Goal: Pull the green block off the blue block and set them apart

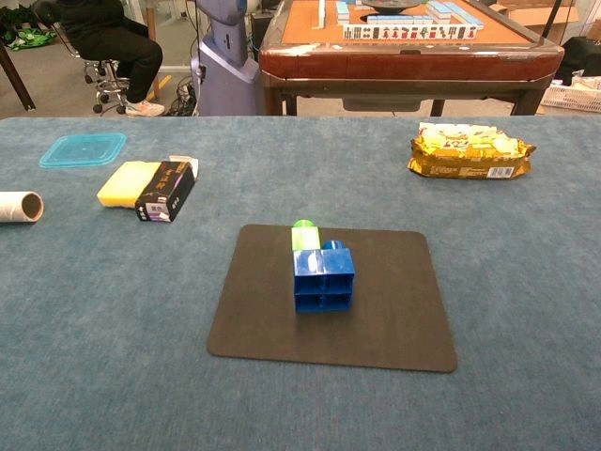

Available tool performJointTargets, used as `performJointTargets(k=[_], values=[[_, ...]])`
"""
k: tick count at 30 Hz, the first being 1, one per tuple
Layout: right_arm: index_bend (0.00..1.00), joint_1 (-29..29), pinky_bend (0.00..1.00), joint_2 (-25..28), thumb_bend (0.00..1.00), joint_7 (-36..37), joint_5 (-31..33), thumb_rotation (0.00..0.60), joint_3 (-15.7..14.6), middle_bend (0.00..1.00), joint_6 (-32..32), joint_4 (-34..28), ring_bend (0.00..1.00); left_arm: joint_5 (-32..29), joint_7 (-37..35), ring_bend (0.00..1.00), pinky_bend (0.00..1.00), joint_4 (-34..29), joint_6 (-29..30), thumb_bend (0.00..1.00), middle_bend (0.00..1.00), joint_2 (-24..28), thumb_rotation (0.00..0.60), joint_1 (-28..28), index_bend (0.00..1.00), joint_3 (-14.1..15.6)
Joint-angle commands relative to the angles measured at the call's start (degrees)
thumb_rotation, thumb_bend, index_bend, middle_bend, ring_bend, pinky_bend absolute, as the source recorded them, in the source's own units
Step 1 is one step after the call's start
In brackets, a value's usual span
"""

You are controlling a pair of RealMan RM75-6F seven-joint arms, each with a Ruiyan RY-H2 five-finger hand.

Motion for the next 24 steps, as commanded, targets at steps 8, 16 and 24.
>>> performJointTargets(k=[8, 16, 24], values=[[0.54, 0.8, 0.62, -0.3, 0.35, -0.4, 0.1, 0.6, 0.6, 0.51, -0.4, -0.3, 0.57, 2.3, -1.0, 0.64, 0.84, -1.4, -0.7, 0.3, 0.66, -0.3, 0.6, -1.3, 0.35, 0.8], [0.54, 0.8, 0.62, 1.1, 0.35, -0.7, 0.0, 0.6, 1.2, 0.51, 0.3, -1.6, 0.57, 7.9, -1.1, 0.9, 1.0, -10.2, -3.9, 0.31, 0.93, 1.5, 0.6, -5.3, 0.32, 2.3], [0.54, 0.4, 0.62, 1.7, 0.35, -0.3, 0.7, 0.6, 1.3, 0.51, 0.7, -1.9, 0.57, 10.7, 5.0, 1.0, 1.0, -19.3, -13.5, 0.41, 1.0, 1.8, 0.6, -12.1, 0.33, 1.8]])
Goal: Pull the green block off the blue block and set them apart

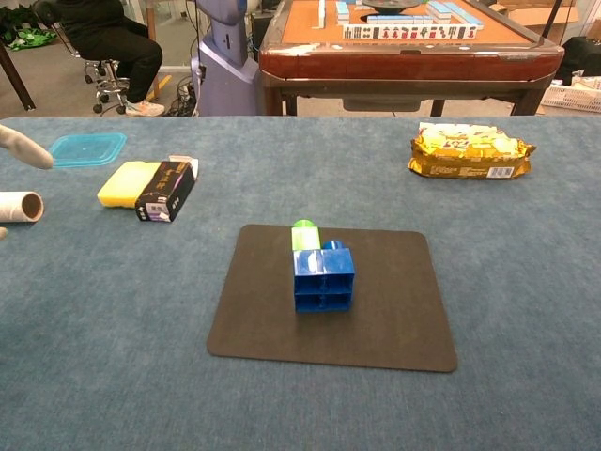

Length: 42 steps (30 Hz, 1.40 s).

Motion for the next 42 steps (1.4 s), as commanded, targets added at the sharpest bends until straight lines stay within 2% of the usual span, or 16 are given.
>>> performJointTargets(k=[1, 7, 13, 20, 29, 42], values=[[0.54, 0.0, 0.62, 0.0, 0.35, 0.0, 0.2, 0.6, 0.0, 0.51, -0.2, 0.1, 0.57, 0.6, 5.8, 1.0, 1.0, -5.4, -6.2, 0.44, 1.0, 0.0, 0.6, -4.0, 0.33, -0.6], [0.54, 0.1, 0.62, -0.2, 0.35, -0.1, 0.5, 0.6, 0.0, 0.51, -0.6, 0.4, 0.57, -0.8, 13.2, 1.0, 1.0, -10.6, -13.2, 0.54, 1.0, -3.8, 0.6, -8.9, 0.33, -3.1], [0.54, 0.0, 0.62, 0.3, 0.35, 0.1, 0.7, 0.6, 0.1, 0.51, -0.4, 0.5, 0.57, -4.1, 18.7, 1.0, 1.0, -12.4, -21.0, 0.54, 1.0, -9.0, 0.6, -13.9, 0.32, -5.0], [0.54, -0.2, 0.62, 1.4, 0.35, 1.2, 1.4, 0.6, 0.2, 0.51, -0.6, 0.8, 0.57, -8.8, 22.8, 1.0, 1.0, -11.2, -27.2, 0.54, 1.0, -14.8, 0.6, -18.9, 0.28, -7.0], [0.54, -0.4, 0.62, 1.5, 0.35, 1.3, 1.5, 0.6, 0.0, 0.51, -0.7, 0.8, 0.57, -13.5, 29.6, 1.0, 1.0, -6.1, -31.0, 0.54, 1.0, -21.4, 0.6, -24.1, 0.26, -9.5], [0.54, -0.5, 0.62, 0.4, 0.35, 2.2, 1.9, 0.6, -0.4, 0.51, -1.6, 2.4, 0.57, -27.8, 43.0, 1.0, 1.0, -3.8, -33.2, 0.54, 1.0, -25.5, 0.6, -29.2, 0.27, -11.7]])
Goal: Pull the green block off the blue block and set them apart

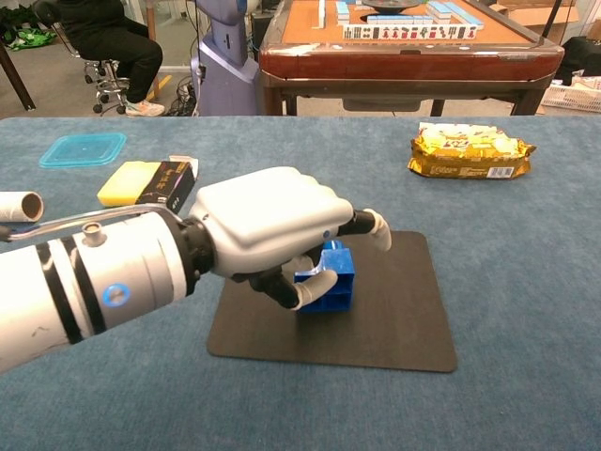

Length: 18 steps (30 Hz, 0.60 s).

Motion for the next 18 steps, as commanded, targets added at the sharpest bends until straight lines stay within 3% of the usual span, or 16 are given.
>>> performJointTargets(k=[1, 18], values=[[0.54, 0.0, 0.62, -0.2, 0.35, 0.1, 0.0, 0.6, -0.1, 0.51, -0.2, 0.3, 0.57, -3.7, 3.3, 1.0, 1.0, 0.4, -0.2, 0.54, 1.0, -1.2, 0.6, -2.0, 0.27, -0.6], [0.54, 0.1, 0.62, -0.8, 0.35, 1.1, 0.0, 0.6, -0.3, 0.51, -0.6, 1.2, 0.57, -18.6, 15.7, 1.0, 1.0, -0.5, 3.9, 0.54, 1.0, -3.8, 0.6, -8.6, 0.27, 0.9]])
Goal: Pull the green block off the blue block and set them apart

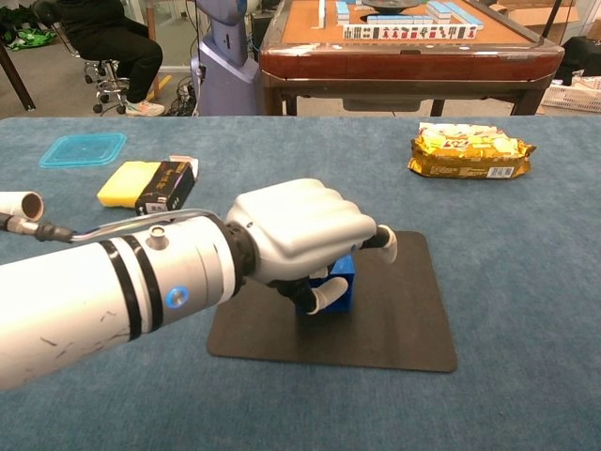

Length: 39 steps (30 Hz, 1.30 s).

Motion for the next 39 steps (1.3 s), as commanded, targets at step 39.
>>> performJointTargets(k=[39], values=[[0.54, 0.7, 0.62, -1.8, 0.35, 1.5, 0.1, 0.6, -0.1, 0.51, -1.4, 2.1, 0.57, -3.2, 6.4, 1.0, 1.0, -5.1, 13.3, 0.54, 1.0, 5.3, 0.6, -1.4, 0.28, 13.1]])
